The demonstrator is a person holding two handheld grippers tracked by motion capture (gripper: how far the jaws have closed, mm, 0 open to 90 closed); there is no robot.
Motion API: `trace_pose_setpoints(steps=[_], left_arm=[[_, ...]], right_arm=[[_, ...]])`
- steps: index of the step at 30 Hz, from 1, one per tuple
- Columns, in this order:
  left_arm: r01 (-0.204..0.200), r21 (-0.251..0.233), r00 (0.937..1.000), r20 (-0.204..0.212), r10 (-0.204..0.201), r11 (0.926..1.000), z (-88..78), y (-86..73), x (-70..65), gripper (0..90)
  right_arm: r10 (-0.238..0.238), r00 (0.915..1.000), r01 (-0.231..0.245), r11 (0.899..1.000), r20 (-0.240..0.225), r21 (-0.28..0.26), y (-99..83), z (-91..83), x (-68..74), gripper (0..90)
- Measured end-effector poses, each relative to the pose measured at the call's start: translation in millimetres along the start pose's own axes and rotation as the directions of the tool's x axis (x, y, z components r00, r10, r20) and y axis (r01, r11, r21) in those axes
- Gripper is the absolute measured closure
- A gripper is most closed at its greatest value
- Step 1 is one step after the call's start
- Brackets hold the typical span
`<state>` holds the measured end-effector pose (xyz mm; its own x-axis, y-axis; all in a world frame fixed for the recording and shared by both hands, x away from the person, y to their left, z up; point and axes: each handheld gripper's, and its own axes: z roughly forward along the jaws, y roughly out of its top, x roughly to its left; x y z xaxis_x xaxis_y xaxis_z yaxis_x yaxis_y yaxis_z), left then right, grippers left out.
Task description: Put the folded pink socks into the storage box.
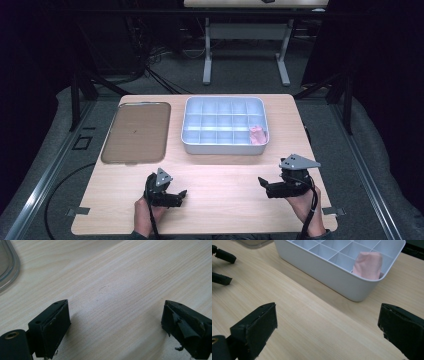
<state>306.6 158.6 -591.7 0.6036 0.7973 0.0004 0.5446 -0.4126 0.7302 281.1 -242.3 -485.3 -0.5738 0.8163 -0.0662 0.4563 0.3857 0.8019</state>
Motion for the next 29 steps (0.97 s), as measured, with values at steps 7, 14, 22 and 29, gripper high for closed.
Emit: trace_pose_setpoints(steps=[7, 14, 22, 29], left_arm=[[0.000, 0.000, 1.0000, 0.000, 0.000, 1.0000, 0.0, 0.0, 0.0, 8.1], [-0.003, 0.000, 1.0000, 0.000, 0.003, 1.0000, 0.0, 0.1, 0.2, 8.1], [0.001, 0.000, 1.0000, 0.000, -0.001, 1.0000, 0.1, 0.0, -0.1, 8.1], [0.000, 0.000, 1.0000, -0.001, 0.000, 1.0000, 0.1, 0.0, -0.1, 8.1]], right_arm=[[0.039, 0.9992, -0.038, 0.999, -0.006, 0.035, -28.8, 15.4, 4.7, 0.8], [0.088, 0.9961, -0.088, 0.993, -0.006, 0.083, -64.9, 42.6, 8.2, 0.0], [0.062, 0.9978, -0.064, 0.992, 0.022, 0.113, -82.0, 59.6, 3.9, 0.0], [0.062, 0.9980, -0.062, 0.987, 0.009, 0.147, -81.7, 65.3, 3.2, 0.0]])
